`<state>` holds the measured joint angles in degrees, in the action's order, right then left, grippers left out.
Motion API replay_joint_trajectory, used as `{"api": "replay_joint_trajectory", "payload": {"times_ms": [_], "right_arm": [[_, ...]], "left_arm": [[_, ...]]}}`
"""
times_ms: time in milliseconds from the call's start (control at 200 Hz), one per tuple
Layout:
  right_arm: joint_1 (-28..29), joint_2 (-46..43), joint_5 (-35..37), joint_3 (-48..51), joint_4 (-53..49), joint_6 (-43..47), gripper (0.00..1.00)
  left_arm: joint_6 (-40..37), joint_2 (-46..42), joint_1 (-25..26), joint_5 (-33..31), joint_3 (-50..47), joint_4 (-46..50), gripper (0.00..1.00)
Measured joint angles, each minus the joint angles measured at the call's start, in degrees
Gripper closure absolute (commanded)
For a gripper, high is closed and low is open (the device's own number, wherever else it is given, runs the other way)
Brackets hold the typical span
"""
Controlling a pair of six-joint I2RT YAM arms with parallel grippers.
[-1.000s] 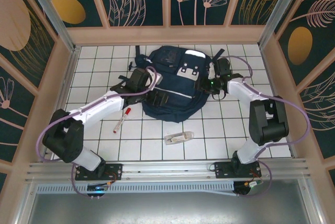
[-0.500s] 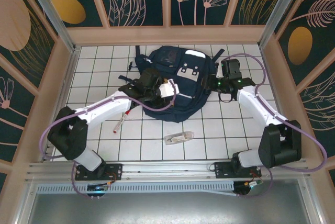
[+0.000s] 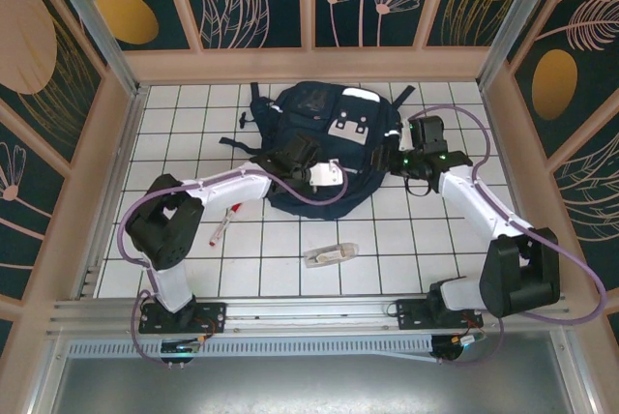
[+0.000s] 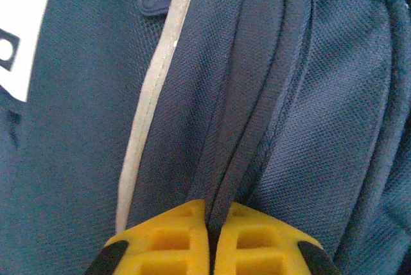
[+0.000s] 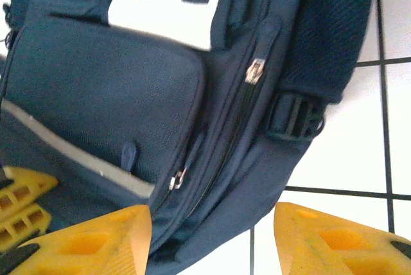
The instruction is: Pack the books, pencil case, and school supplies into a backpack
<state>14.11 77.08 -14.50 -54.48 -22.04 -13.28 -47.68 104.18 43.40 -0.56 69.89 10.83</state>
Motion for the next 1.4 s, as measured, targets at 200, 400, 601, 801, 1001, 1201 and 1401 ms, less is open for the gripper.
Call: {"api": "replay_joint_trajectory", "payload": {"times_ms": [200,400,601,801,1001,1201,1401], "right_arm": [[-0.2,0.0,-5.99,2.14,-0.26,14.71,0.46],[-0.2,0.0,-13.92,2.14,-0.2,40.33,0.45],[-1.88,1.97,-21.29,3.3,4.74,60.3,0.51],[-3.52,8.87,-24.94,3.19,8.24,68.96,0.63],[-3.52,11.58,-26.29,3.1,9.51,71.8,0.63],[-3.93,11.56,-26.47,2.91,10.19,74.07,0.55],[-6.05,11.56,-27.85,1.53,8.96,77.15,0.54]], "left_arm": [[0.37,-2.08,-0.57,2.19,0.13,0.15,1.0],[0.81,-7.85,-2.56,7.28,-2.32,0.61,1.0],[0.9,-9.75,-4.07,11.37,-3.78,1.46,1.0],[1.51,-9.75,-4.33,12.9,-3.91,1.42,1.0],[1.62,-9.75,-4.85,14.58,-4.26,1.33,1.0],[1.4,-9.75,-5.11,15.34,-4.28,1.36,1.0],[1.18,-9.75,-5.11,16.09,-4.28,1.36,1.0]]}}
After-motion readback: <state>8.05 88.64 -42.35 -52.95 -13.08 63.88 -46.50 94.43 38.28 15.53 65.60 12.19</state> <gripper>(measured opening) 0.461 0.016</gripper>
